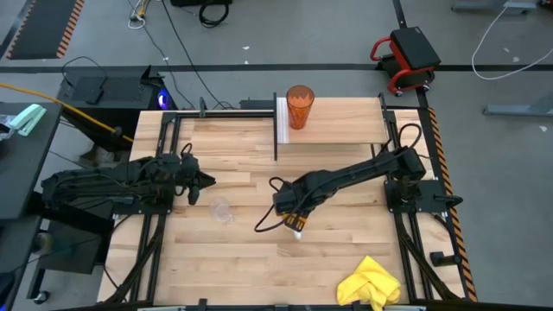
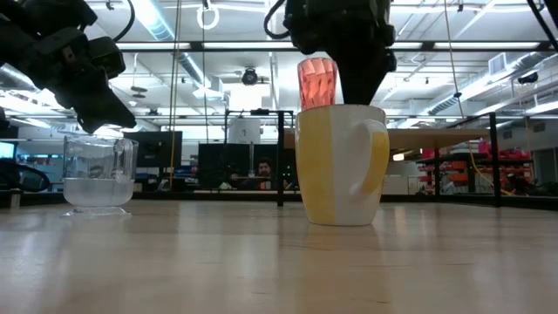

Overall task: Stack small to large cups/mugs on shelf
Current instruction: Put the yellow mug on the shelf

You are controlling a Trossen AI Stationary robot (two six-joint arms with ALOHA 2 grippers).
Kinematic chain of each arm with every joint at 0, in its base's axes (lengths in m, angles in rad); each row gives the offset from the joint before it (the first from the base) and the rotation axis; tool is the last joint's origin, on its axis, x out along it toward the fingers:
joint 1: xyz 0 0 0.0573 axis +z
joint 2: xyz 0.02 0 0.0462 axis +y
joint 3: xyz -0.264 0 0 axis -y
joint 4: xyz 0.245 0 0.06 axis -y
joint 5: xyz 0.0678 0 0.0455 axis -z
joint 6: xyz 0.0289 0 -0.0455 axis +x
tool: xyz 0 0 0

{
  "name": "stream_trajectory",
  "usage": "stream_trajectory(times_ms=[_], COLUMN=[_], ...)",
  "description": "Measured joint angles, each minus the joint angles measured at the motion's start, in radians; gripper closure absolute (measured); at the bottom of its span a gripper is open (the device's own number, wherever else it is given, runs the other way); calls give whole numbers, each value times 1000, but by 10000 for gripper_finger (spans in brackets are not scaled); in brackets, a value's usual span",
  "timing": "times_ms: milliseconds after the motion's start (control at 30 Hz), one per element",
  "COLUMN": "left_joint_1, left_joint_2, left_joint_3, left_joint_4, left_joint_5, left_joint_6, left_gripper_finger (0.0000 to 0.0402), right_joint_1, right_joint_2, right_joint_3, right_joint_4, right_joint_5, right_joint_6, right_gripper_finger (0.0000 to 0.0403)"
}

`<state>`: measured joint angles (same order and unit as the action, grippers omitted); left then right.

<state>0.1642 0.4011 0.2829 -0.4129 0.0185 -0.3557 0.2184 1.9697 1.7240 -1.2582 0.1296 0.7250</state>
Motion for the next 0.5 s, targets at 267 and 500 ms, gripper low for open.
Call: stream_trajectory(times_ms=[267, 500], left_joint_1=[0, 0], left_joint_2=[0, 0], left_joint_3=[0, 0], left_joint_4=[2, 2], left_joint_5=[0, 0], left_joint_6=[0, 0], left_gripper_finger=[336, 331], right_joint_1=[-10, -11], right_joint_2=[-4, -11], right_joint_3=[-51, -53], right_joint_4=[39, 58], right_joint_5=[11, 0], right_joint_6=[-15, -14], right_gripper_finger=[321, 321])
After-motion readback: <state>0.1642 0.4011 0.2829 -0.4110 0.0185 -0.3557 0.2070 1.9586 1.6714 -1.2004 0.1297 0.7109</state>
